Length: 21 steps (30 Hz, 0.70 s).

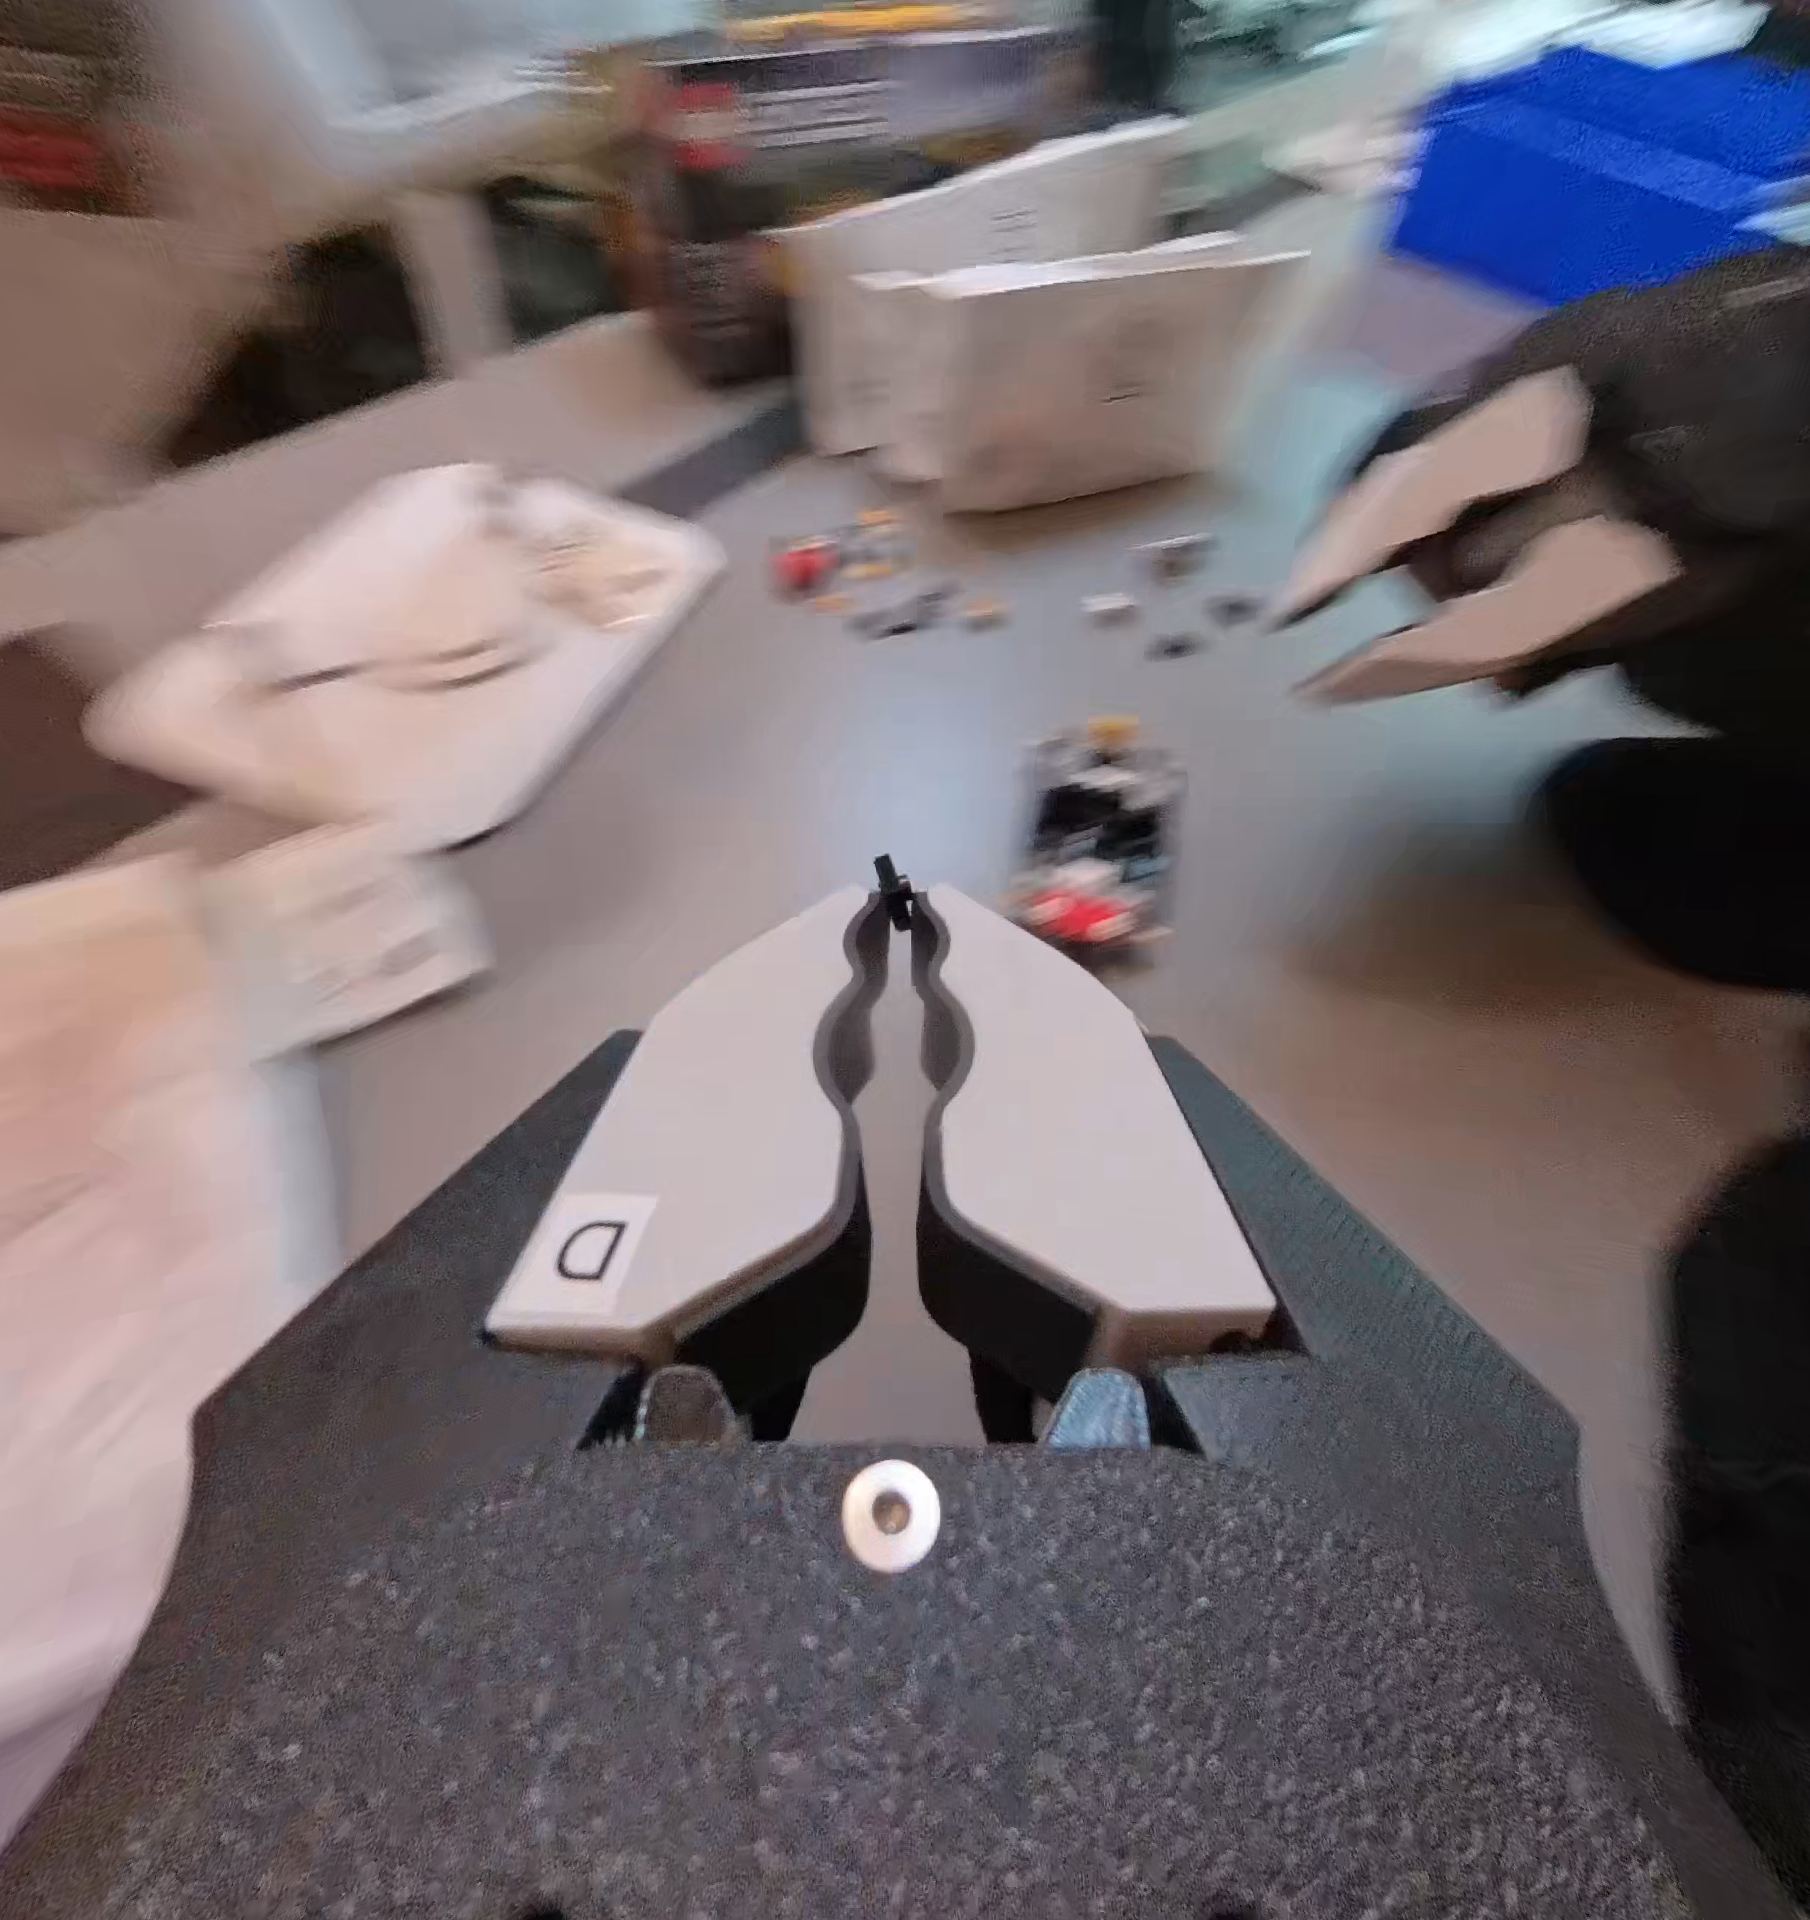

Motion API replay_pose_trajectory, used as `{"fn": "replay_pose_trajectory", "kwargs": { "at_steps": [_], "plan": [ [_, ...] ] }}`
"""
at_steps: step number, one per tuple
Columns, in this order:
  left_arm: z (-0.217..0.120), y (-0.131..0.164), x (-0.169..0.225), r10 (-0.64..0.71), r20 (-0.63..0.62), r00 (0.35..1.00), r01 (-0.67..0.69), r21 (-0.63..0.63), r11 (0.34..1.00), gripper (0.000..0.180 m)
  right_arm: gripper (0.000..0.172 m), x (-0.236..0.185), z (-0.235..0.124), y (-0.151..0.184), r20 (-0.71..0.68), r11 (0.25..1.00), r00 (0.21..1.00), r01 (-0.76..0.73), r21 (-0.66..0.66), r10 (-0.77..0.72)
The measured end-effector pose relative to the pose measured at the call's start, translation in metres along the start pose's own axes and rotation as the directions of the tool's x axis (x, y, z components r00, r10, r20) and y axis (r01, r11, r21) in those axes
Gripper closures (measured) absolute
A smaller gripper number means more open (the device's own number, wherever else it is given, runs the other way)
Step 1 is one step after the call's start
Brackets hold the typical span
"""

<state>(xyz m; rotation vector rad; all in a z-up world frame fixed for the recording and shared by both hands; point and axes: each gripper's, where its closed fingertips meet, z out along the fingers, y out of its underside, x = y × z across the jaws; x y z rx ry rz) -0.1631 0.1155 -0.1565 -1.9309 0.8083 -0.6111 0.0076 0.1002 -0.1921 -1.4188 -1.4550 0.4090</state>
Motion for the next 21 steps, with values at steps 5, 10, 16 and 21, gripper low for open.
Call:
{"fn": "replay_pose_trajectory", "kwargs": {
  "at_steps": [5, 10, 16, 21],
  "plan": [
    [-0.118, 0.074, -0.099, -0.114, 0.523, 0.845, 0.214, -0.135, 0.967, 0.177, 0.152, 0.008, -0.007, 0.026, -0.007, 0.995, 0.995, -0.096, -0.040, 0.096],
    [-0.151, 0.136, -0.114, -0.242, 0.598, 0.764, 0.420, -0.177, 0.890, 0.156, 0.153, 0.006, 0.002, 0.035, 0.002, 0.991, 0.994, -0.112, -0.072, 0.112],
    [-0.147, 0.144, -0.119, -0.246, 0.599, 0.762, 0.434, -0.191, 0.880, 0.113, 0.153, 0.004, 0.003, 0.037, -0.002, 0.991, 0.996, -0.094, -0.099, 0.095],
    [-0.140, 0.105, -0.117, -0.206, 0.566, 0.798, 0.301, -0.078, 0.950, 0.118, 0.154, 0.021, 0.003, 0.027, -0.063, 0.989, 0.989, -0.138, -0.051, 0.135]
  ]
}}
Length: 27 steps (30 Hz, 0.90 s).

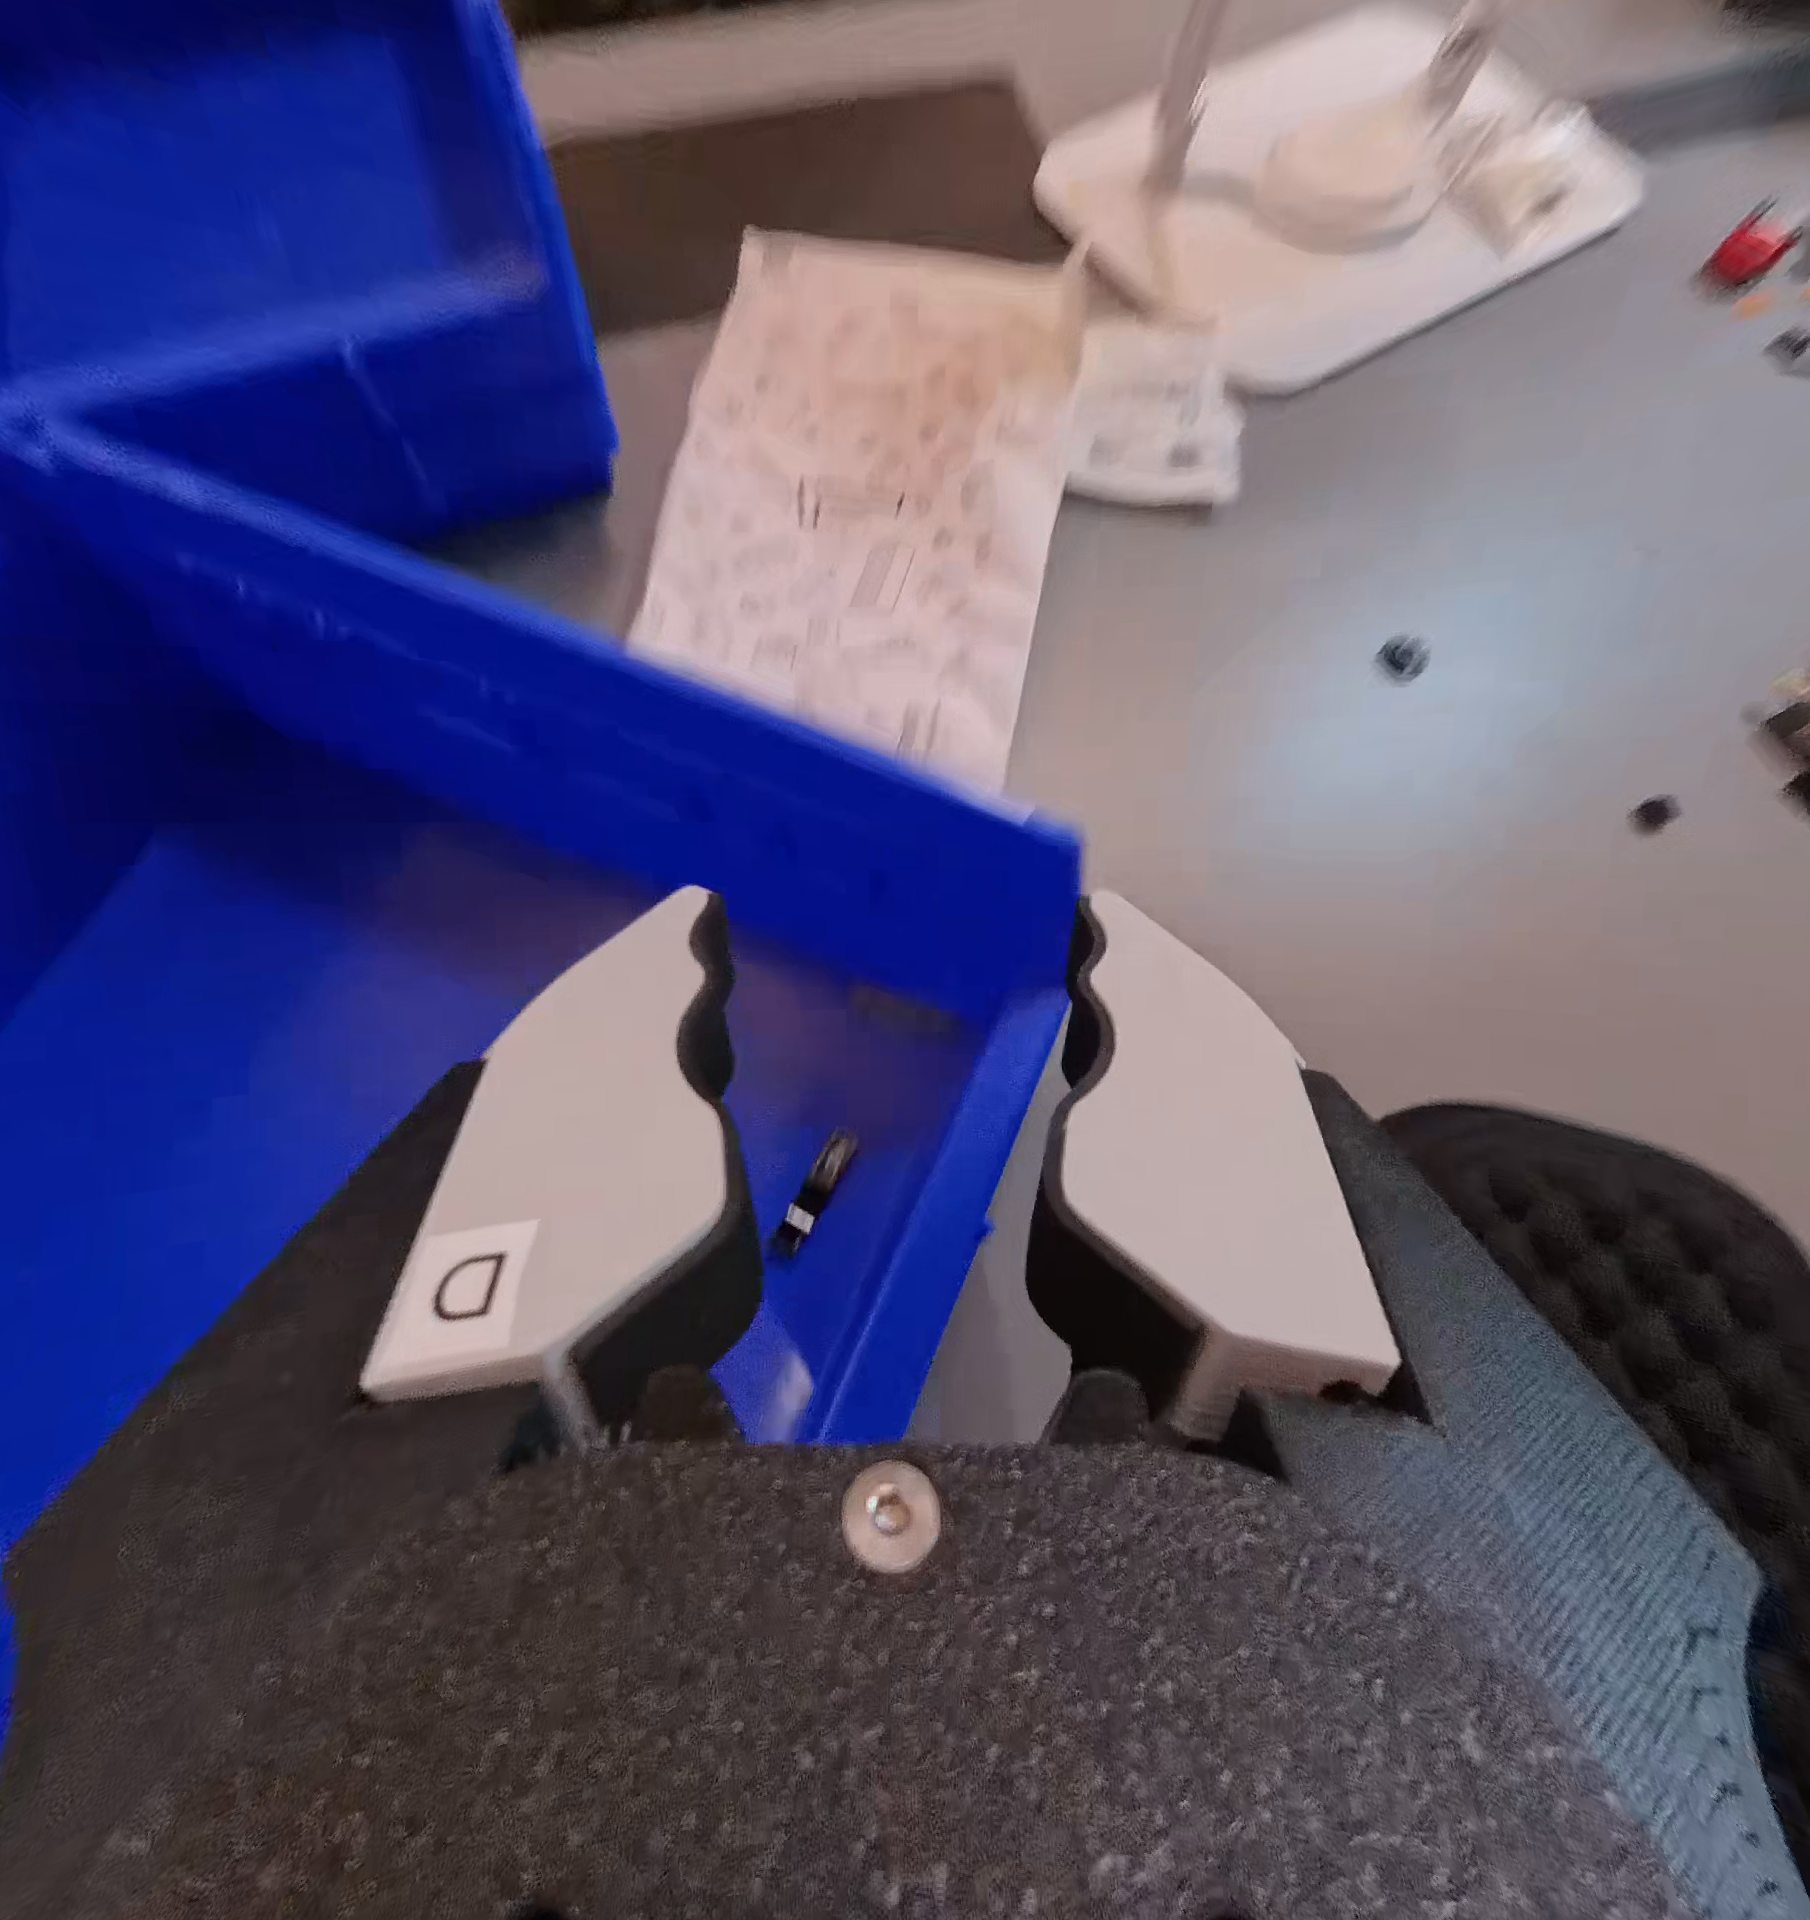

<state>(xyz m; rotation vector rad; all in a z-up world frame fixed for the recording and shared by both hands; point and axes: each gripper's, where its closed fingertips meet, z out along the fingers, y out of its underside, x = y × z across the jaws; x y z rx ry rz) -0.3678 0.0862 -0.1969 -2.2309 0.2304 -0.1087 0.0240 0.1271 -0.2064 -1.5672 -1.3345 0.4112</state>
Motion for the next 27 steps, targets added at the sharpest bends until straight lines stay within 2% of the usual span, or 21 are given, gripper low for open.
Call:
{"fn": "replay_pose_trajectory", "kwargs": {
  "at_steps": [3, 6, 10, 11, 13, 14, 16, 17, 21, 25, 27],
  "plan": [
    [-0.004, -0.047, 0.033, 0.064, -0.092, 0.994, -0.045, 0.199, 0.979, 0.130, 0.148, 0.019, 0.013, -0.030, -0.068, 0.998, 0.997, 0.026, 0.057, -0.022],
    [-0.002, -0.091, 0.078, 0.159, -0.194, 0.968, -0.083, 0.348, 0.934, 0.134, 0.139, 0.048, 0.041, -0.069, -0.191, 0.986, 0.973, 0.148, 0.076, -0.132],
    [0.010, -0.132, 0.138, 0.266, -0.296, 0.917, -0.103, 0.470, 0.877, 0.136, 0.127, 0.103, 0.092, -0.124, -0.401, 0.922, 0.847, 0.388, 0.014, -0.350],
    [0.015, -0.138, 0.148, 0.284, -0.302, 0.910, -0.109, 0.486, 0.867, 0.137, 0.121, 0.116, 0.106, -0.136, -0.420, 0.924, 0.840, 0.383, 0.011, -0.343],
    [0.029, -0.143, 0.162, 0.302, -0.306, 0.903, -0.121, 0.493, 0.862, 0.138, 0.096, 0.142, 0.135, -0.152, -0.428, 0.962, 0.871, 0.273, 0.012, -0.242],
    [0.036, -0.144, 0.168, 0.306, -0.311, 0.900, -0.122, 0.495, 0.860, 0.138, 0.083, 0.158, 0.147, -0.158, -0.457, 0.974, 0.867, 0.225, -0.002, -0.201],
    [0.048, -0.140, 0.176, 0.306, -0.329, 0.893, -0.112, 0.495, 0.861, 0.139, 0.070, 0.187, 0.165, -0.163, -0.532, 0.984, 0.829, 0.176, -0.043, -0.171],
    [0.054, -0.135, 0.180, 0.307, -0.344, 0.888, -0.112, 0.485, 0.867, 0.139, 0.071, 0.196, 0.173, -0.162, -0.549, 0.989, 0.824, 0.137, -0.046, -0.140],
    [0.068, -0.116, 0.181, 0.306, -0.362, 0.881, -0.124, 0.448, 0.885, 0.139, 0.118, 0.218, 0.170, -0.162, -0.619, 0.990, 0.776, 0.144, -0.014, -0.121],
    [0.079, -0.110, 0.177, 0.262, -0.406, 0.876, -0.082, 0.410, 0.908, 0.139, 0.142, 0.222, 0.154, -0.161, -0.593, 0.991, 0.804, 0.109, 0.081, -0.040],
    [0.081, -0.111, 0.178, 0.255, -0.414, 0.874, -0.072, 0.408, 0.910, 0.139, 0.147, 0.228, 0.142, -0.159, -0.586, 0.988, 0.810, 0.087, 0.125, 0.003]
  ]
}}
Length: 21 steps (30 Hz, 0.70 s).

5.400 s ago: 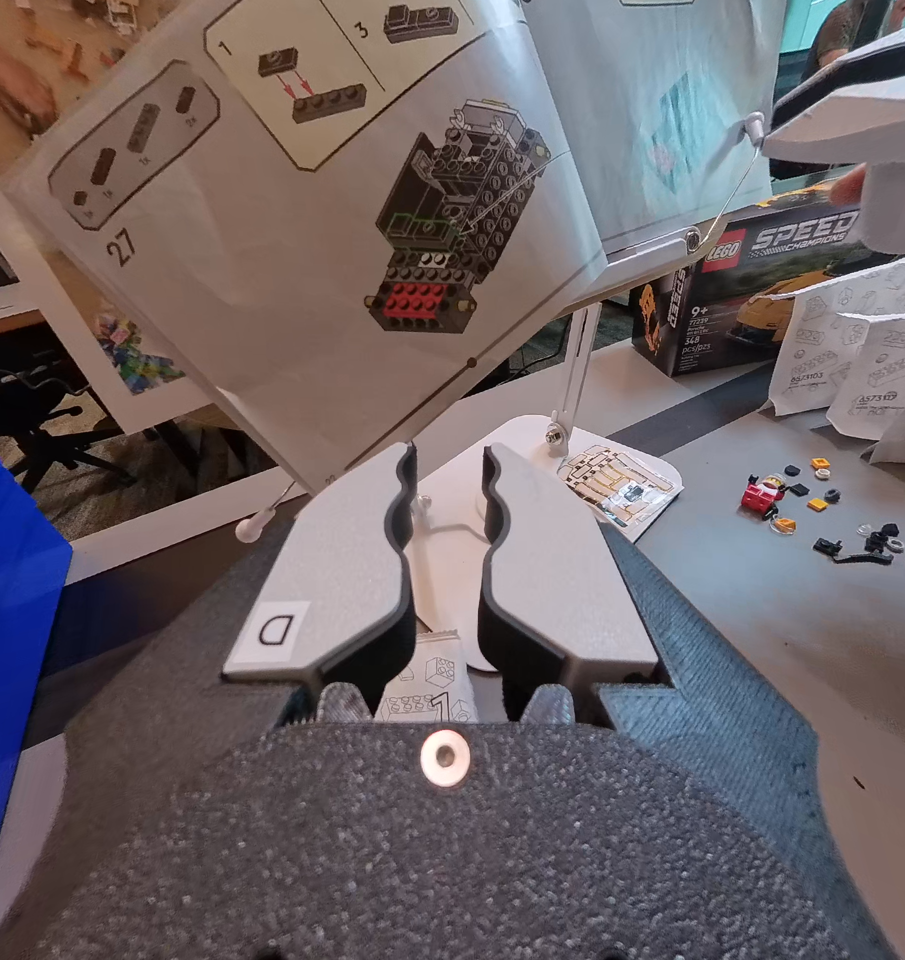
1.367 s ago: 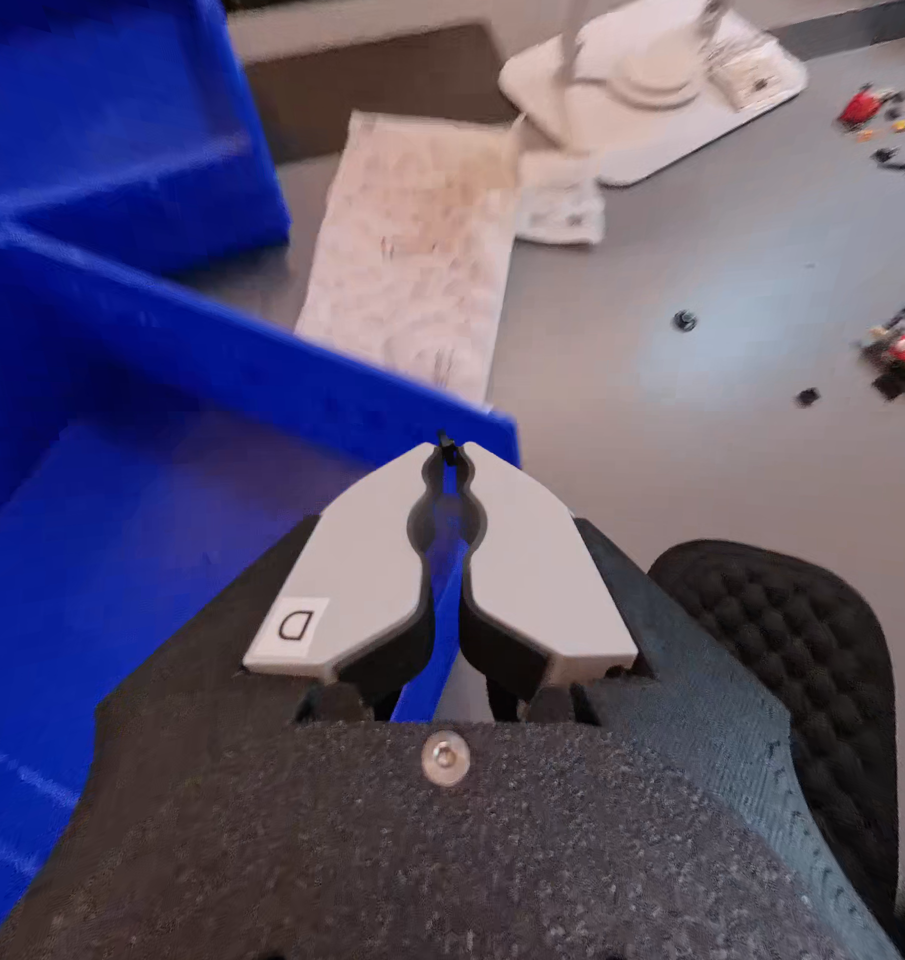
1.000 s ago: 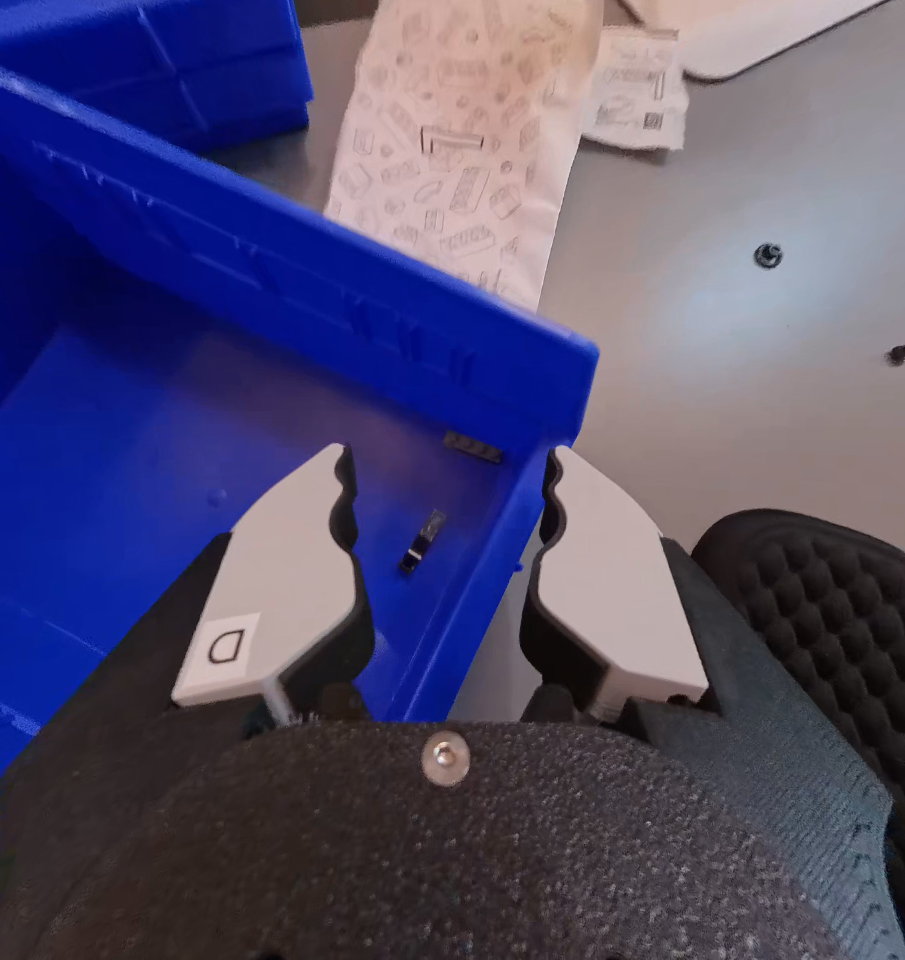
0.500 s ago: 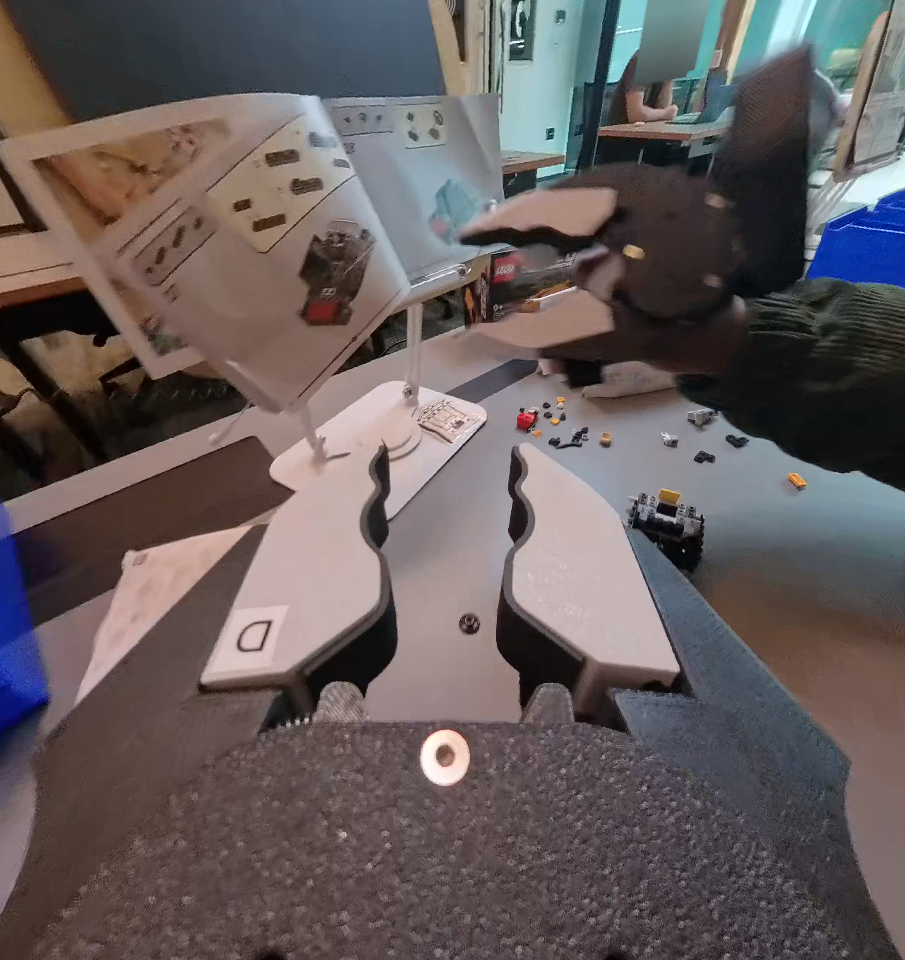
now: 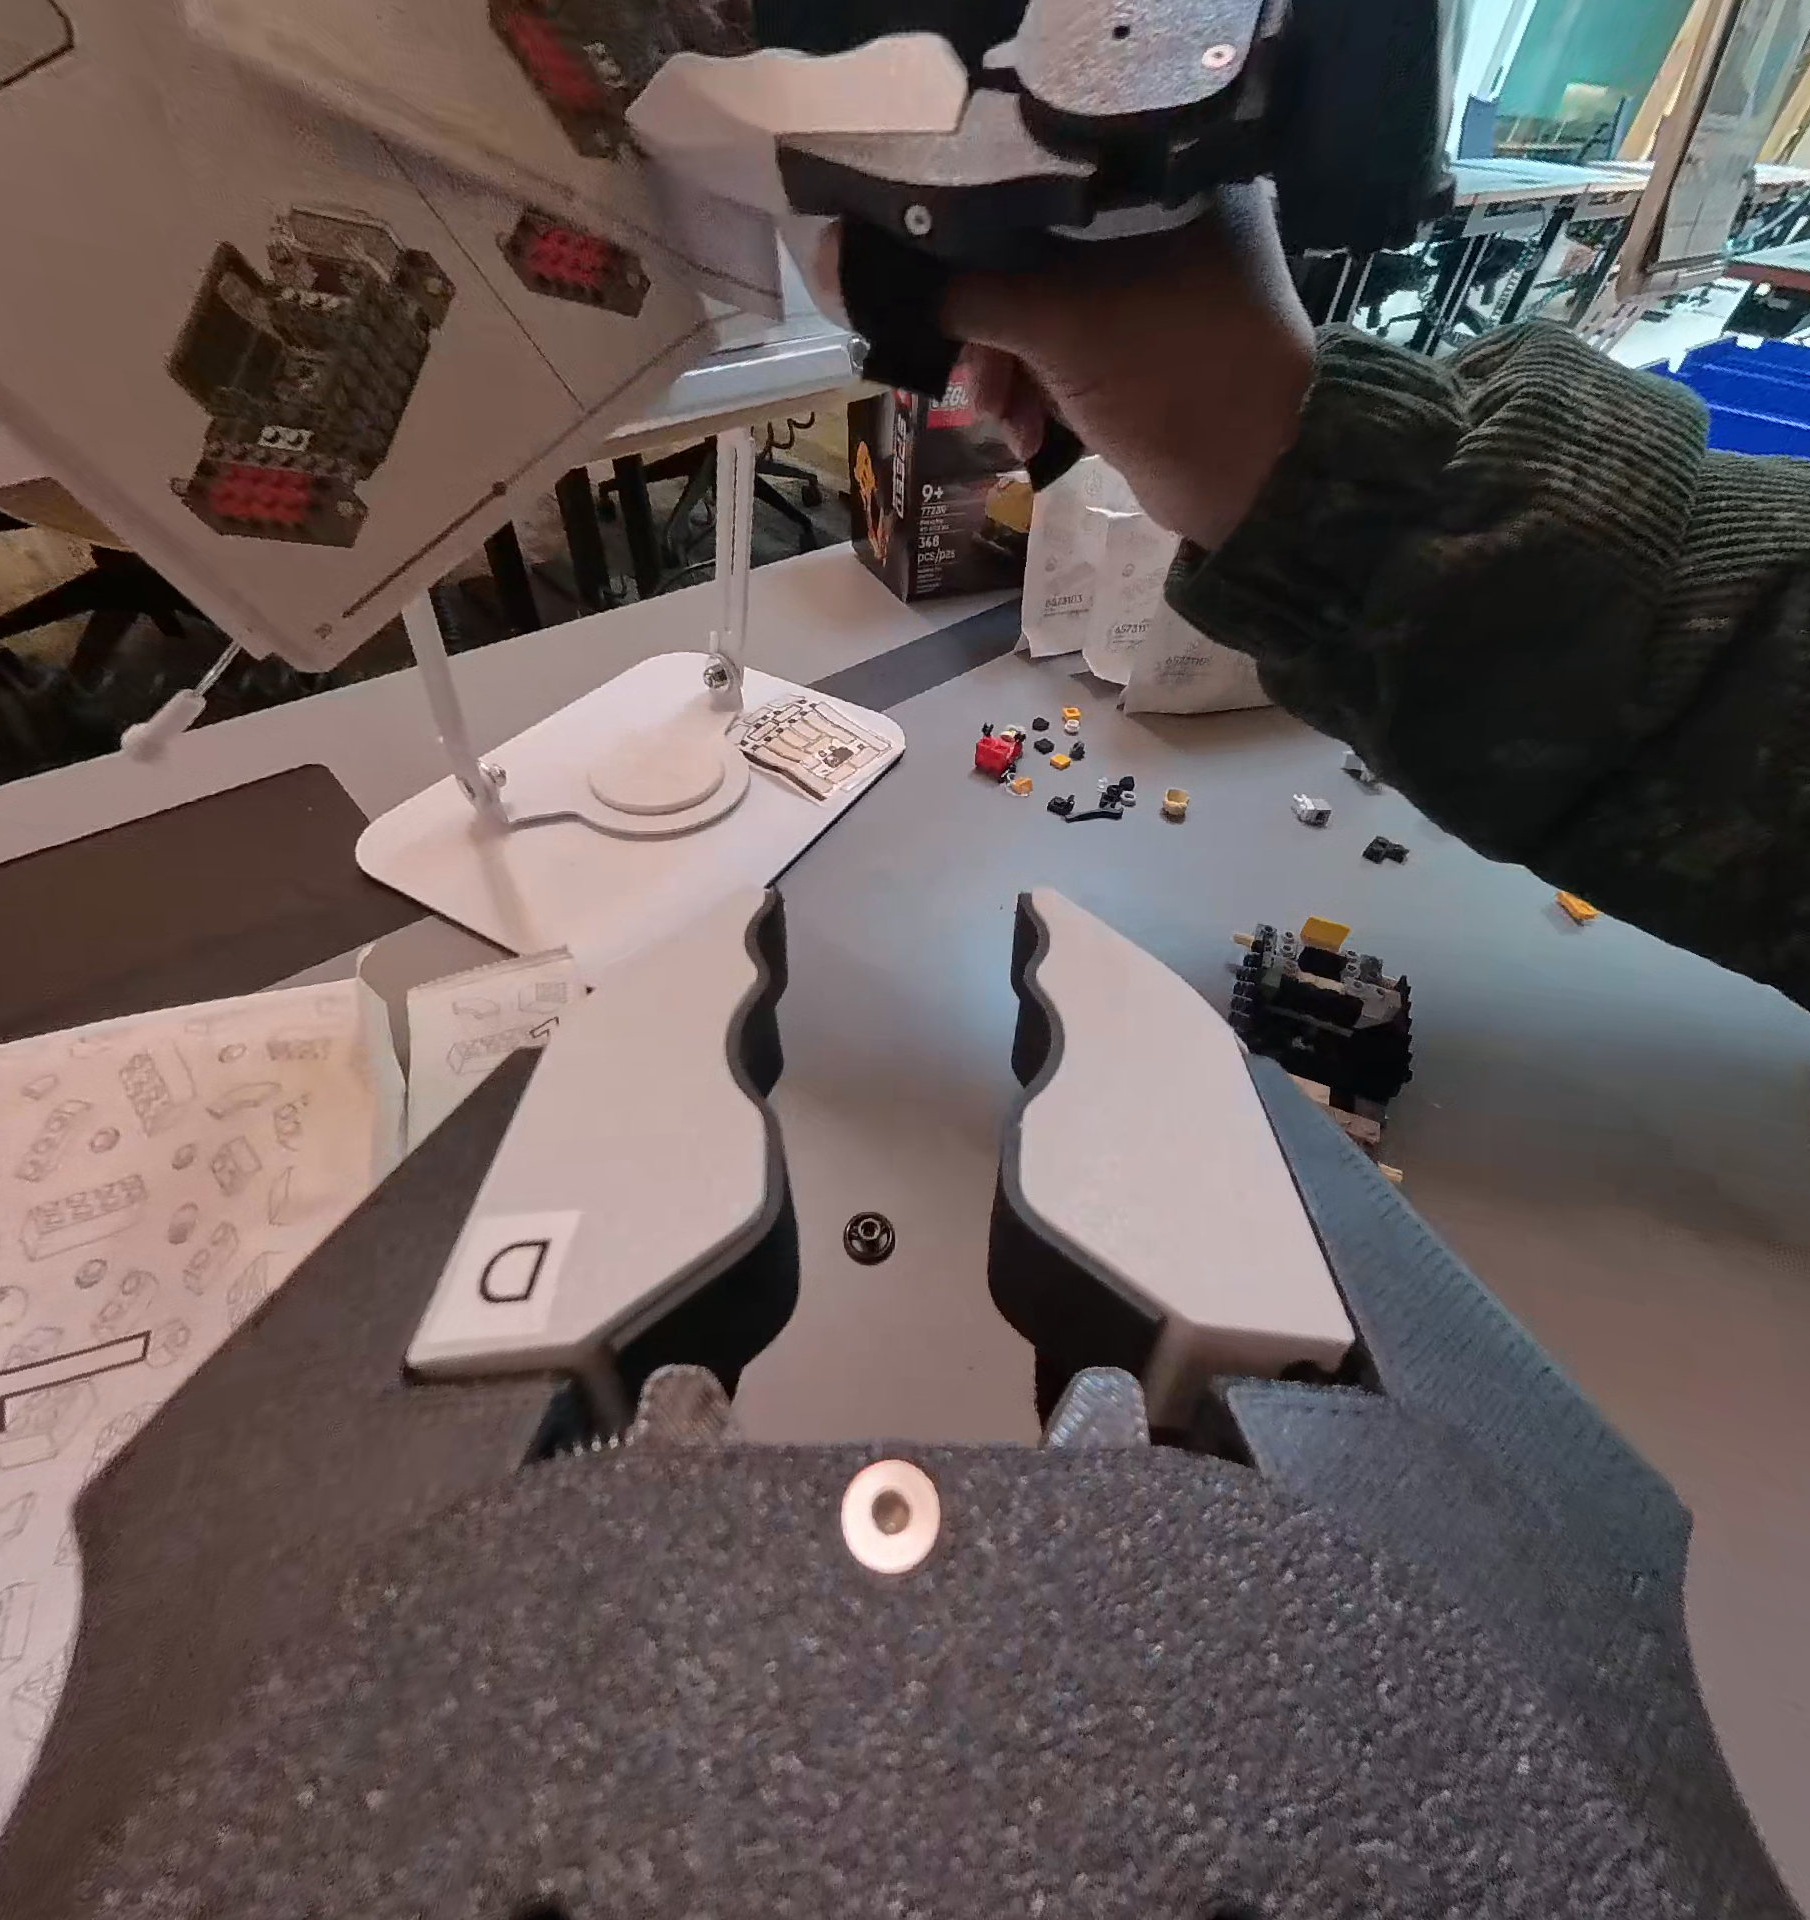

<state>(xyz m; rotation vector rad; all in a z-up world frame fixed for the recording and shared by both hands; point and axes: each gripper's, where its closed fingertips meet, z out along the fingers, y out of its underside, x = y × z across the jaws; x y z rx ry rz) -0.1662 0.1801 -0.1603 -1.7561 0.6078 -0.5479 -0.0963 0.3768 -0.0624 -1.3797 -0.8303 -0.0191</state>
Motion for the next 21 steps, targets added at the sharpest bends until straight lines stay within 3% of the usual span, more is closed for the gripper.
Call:
{"fn": "replay_pose_trajectory", "kwargs": {
  "at_steps": [5, 9, 16, 21],
  "plan": [
    [0.010, -0.009, 0.002, 0.057, 0.007, 0.998, -0.057, -0.015, 0.998, 0.138, 0.147, 0.037, -0.012, 0.013, 0.012, 0.985, 0.985, -0.170, 0.018, 0.170],
    [0.033, -0.033, 0.001, 0.120, 0.015, 0.993, -0.119, -0.023, 0.993, 0.136, 0.150, 0.061, -0.014, 0.030, 0.023, 0.967, 0.967, -0.256, 0.008, 0.255],
    [0.106, -0.094, -0.021, 0.291, 0.113, 0.950, -0.286, -0.055, 0.957, 0.136, 0.153, 0.088, -0.021, 0.057, 0.019, 0.934, 0.934, -0.356, -0.028, 0.356],
    [0.161, -0.119, -0.041, 0.389, 0.142, 0.910, -0.371, -0.134, 0.919, 0.140, 0.151, 0.104, -0.033, 0.089, -0.065, 0.906, 0.910, -0.413, -0.087, 0.409]
  ]
}}
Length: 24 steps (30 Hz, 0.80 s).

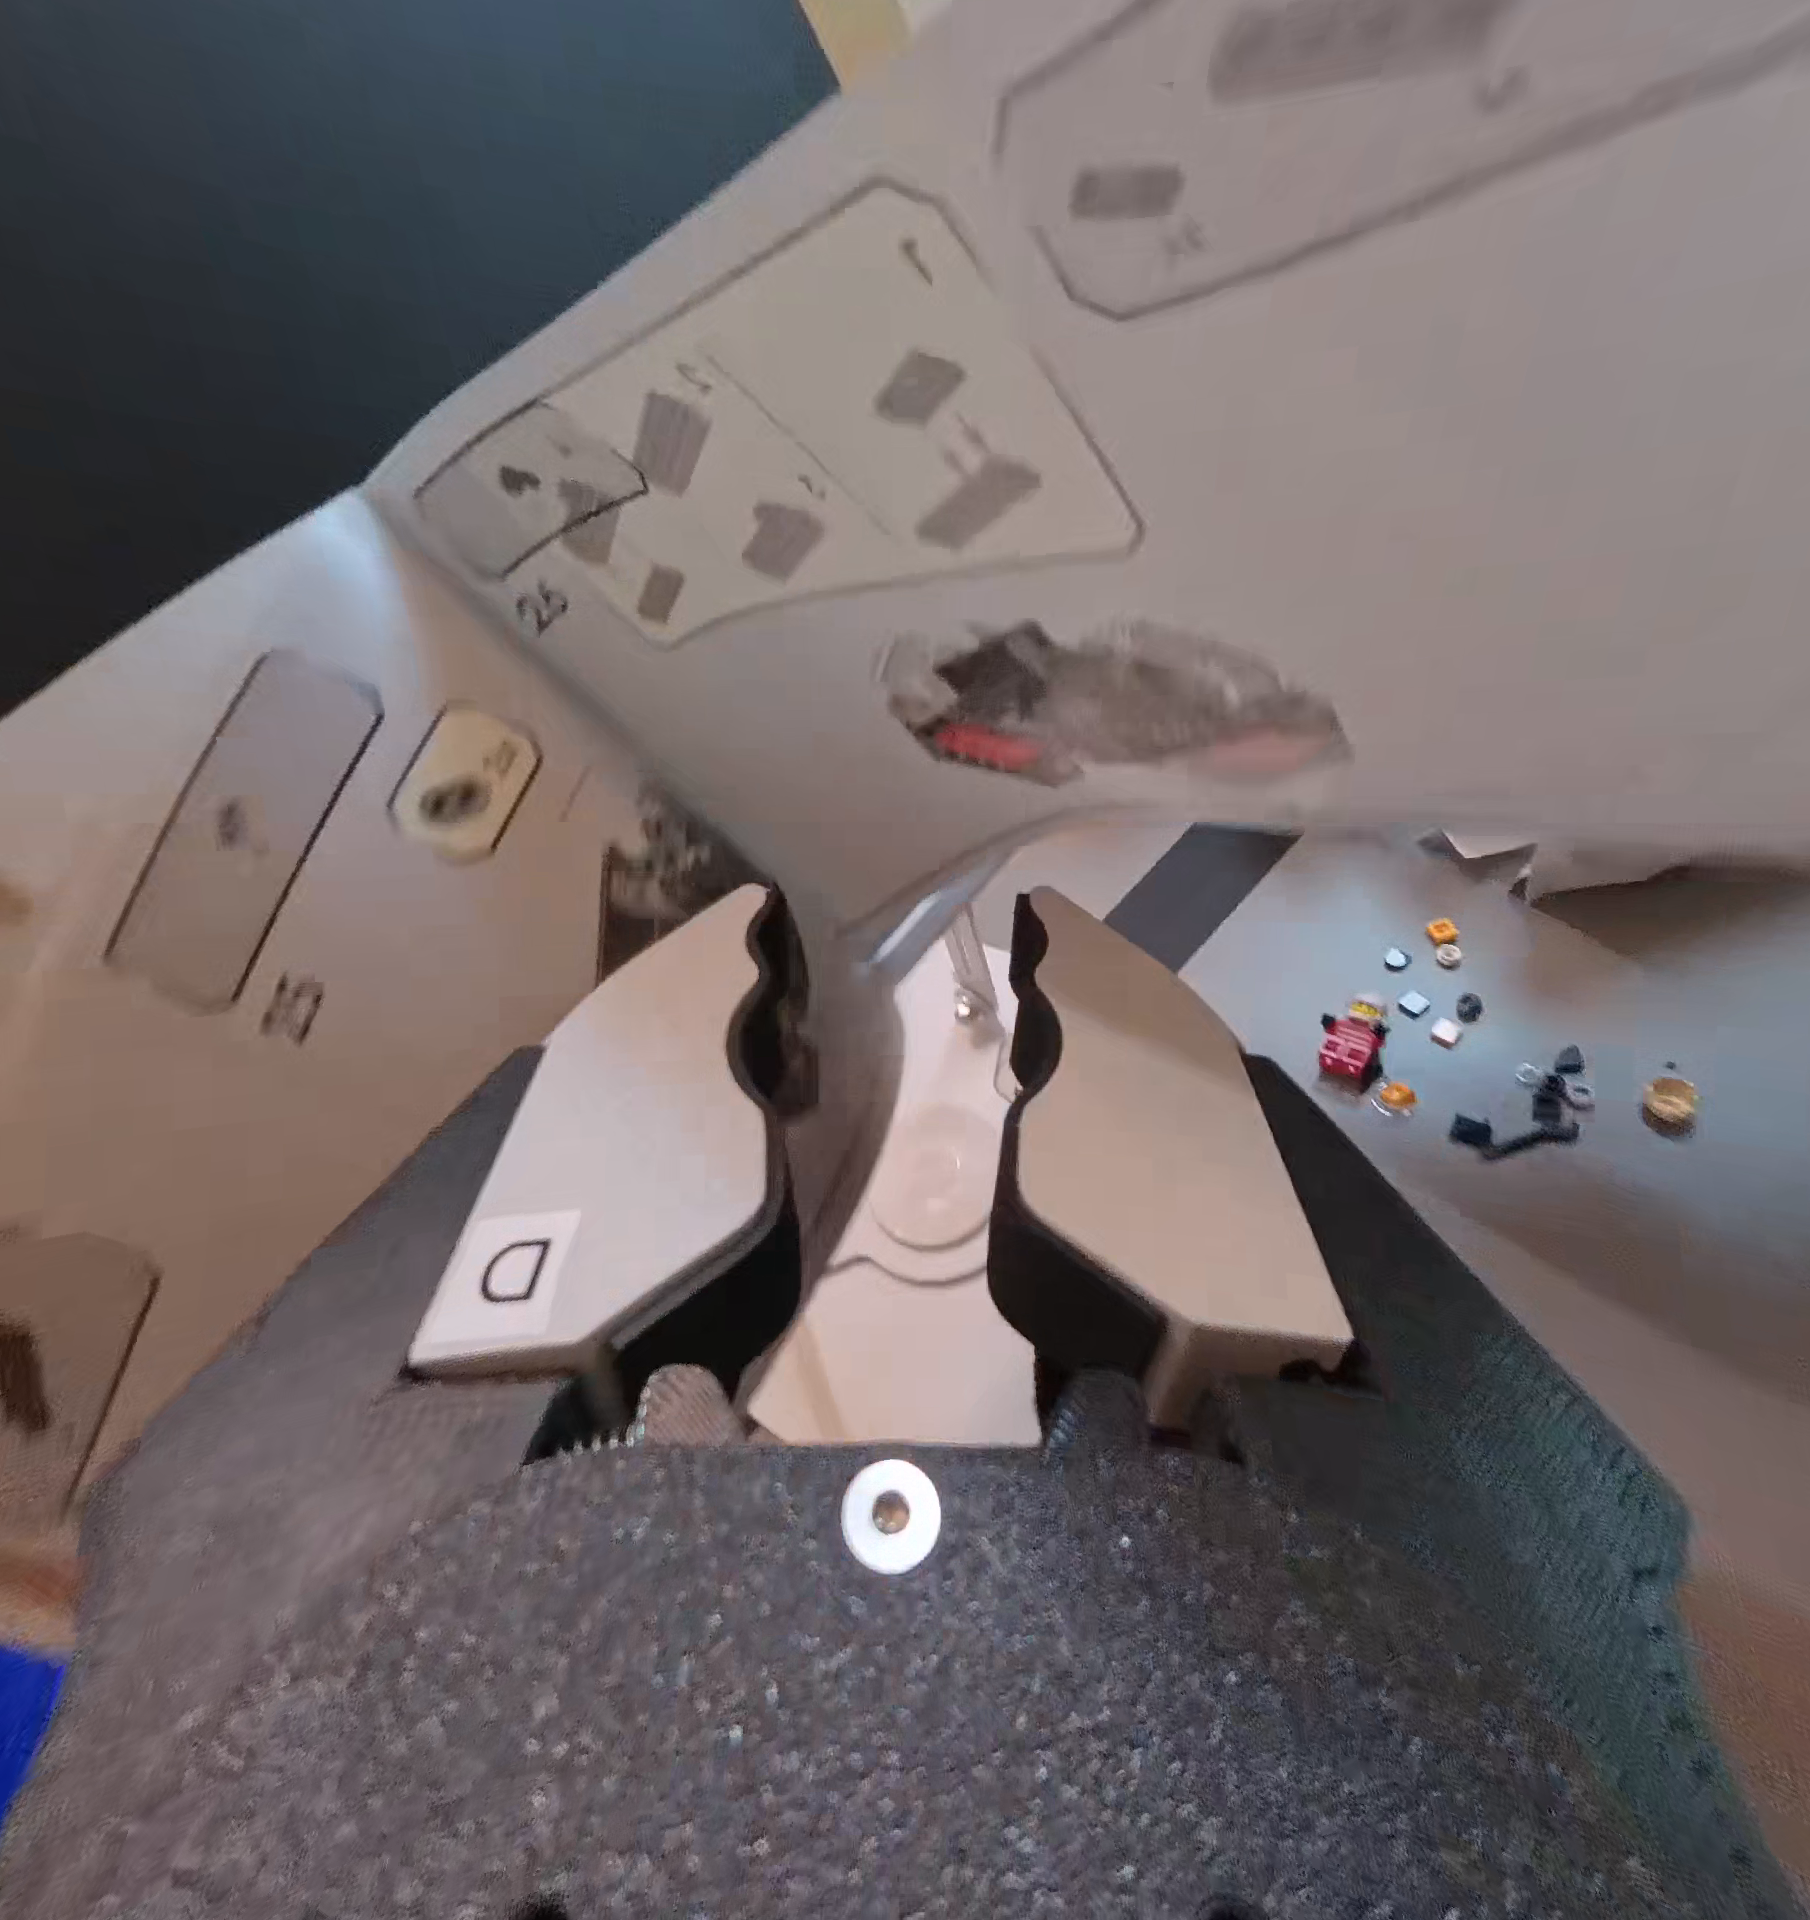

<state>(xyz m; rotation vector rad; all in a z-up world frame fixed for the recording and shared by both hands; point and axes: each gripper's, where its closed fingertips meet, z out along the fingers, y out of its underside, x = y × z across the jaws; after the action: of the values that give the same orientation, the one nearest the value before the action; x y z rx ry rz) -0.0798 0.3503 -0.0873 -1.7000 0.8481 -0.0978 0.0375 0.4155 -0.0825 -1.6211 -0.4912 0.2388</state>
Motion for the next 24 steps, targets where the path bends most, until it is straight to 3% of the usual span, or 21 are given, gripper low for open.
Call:
{"fn": "replay_pose_trajectory", "kwargs": {
  "at_steps": [4, 7, 12, 16, 19, 22, 24],
  "plan": [
    [0.030, -0.016, -0.003, 0.090, 0.036, 0.995, -0.088, -0.037, 0.995, 0.146, 0.144, 0.001, -0.001, 0.019, 0.022, 0.991, 0.991, -0.132, -0.026, 0.133],
    [0.046, -0.025, -0.008, 0.184, 0.106, 0.977, -0.174, -0.099, 0.980, 0.160, 0.144, -0.003, 0.007, 0.024, 0.027, 0.982, 0.982, -0.188, -0.032, 0.189],
    [0.061, -0.037, -0.010, 0.239, 0.136, 0.961, -0.219, -0.144, 0.965, 0.180, 0.157, -0.003, 0.014, 0.024, 0.067, 0.922, 0.921, -0.386, 0.028, 0.384],
    [0.070, -0.040, -0.014, 0.252, 0.156, 0.955, -0.224, -0.176, 0.958, 0.180, 0.164, -0.006, 0.009, 0.036, 0.178, 0.749, 0.749, -0.657, 0.078, 0.638],
    [0.075, -0.041, -0.014, 0.252, 0.160, 0.954, -0.220, -0.192, 0.957, 0.180, 0.164, -0.009, 0.007, 0.051, 0.261, 0.542, 0.541, -0.837, 0.074, 0.800],
    [0.079, -0.041, -0.016, 0.264, 0.170, 0.949, -0.227, -0.209, 0.951, 0.180, 0.164, -0.015, 0.011, 0.066, 0.328, 0.354, 0.346, -0.935, 0.039, 0.879],
    [0.080, -0.040, -0.017, 0.262, 0.174, 0.949, -0.223, -0.214, 0.951, 0.180, 0.164, -0.018, 0.011, 0.071, 0.356, 0.287, 0.283, -0.957, 0.043, 0.891]
  ]
}}
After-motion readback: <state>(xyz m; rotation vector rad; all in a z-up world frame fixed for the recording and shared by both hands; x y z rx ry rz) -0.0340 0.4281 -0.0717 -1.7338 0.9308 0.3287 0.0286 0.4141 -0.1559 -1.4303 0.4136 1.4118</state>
